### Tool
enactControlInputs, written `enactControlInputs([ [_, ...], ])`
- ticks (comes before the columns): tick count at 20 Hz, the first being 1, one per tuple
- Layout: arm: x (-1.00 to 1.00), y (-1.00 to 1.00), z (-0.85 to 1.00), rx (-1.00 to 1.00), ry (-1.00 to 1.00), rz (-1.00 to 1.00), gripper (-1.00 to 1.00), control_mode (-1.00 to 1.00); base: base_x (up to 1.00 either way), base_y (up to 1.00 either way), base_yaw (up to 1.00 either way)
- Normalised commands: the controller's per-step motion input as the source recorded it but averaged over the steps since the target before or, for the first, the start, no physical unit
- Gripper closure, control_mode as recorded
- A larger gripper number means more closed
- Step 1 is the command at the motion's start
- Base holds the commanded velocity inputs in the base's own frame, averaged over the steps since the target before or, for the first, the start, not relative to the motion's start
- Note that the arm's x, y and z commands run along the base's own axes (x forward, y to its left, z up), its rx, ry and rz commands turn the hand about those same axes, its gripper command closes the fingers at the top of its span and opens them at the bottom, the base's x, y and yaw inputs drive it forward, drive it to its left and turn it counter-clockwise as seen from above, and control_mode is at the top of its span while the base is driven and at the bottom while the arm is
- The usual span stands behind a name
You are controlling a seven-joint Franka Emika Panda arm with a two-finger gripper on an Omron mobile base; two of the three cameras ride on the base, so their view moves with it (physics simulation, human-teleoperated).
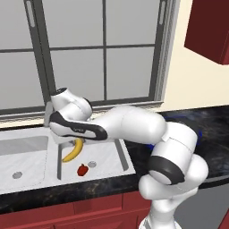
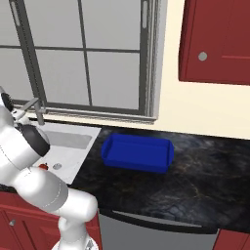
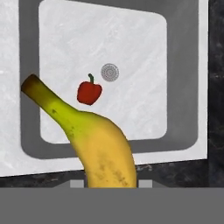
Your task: Pick up all produce items and place them in the sink. Turn on the sink faucet to wash them. Then turn the sink off and put them in the tray.
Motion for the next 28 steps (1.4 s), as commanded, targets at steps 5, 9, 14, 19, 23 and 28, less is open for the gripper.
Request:
enactControlInputs([
  [5,0.33,-0.11,0.00,0.00,0.00,0.04,1.00,-1.00,0.00,0.00,0.00],
  [9,0.42,-0.28,-0.03,0.03,0.05,0.03,1.00,-1.00,0.00,0.00,0.00],
  [14,0.37,-0.37,-0.09,0.05,0.04,0.02,1.00,-1.00,0.00,0.00,0.00],
  [19,0.35,-0.39,-0.28,0.03,0.04,0.02,1.00,-1.00,0.00,0.00,0.00],
  [23,0.31,-0.24,-0.42,0.00,0.00,0.02,1.00,-1.00,0.00,0.00,0.00],
  [28,0.31,-0.20,-0.51,0.02,0.00,0.04,1.00,-1.00,0.00,0.00,0.00],
])
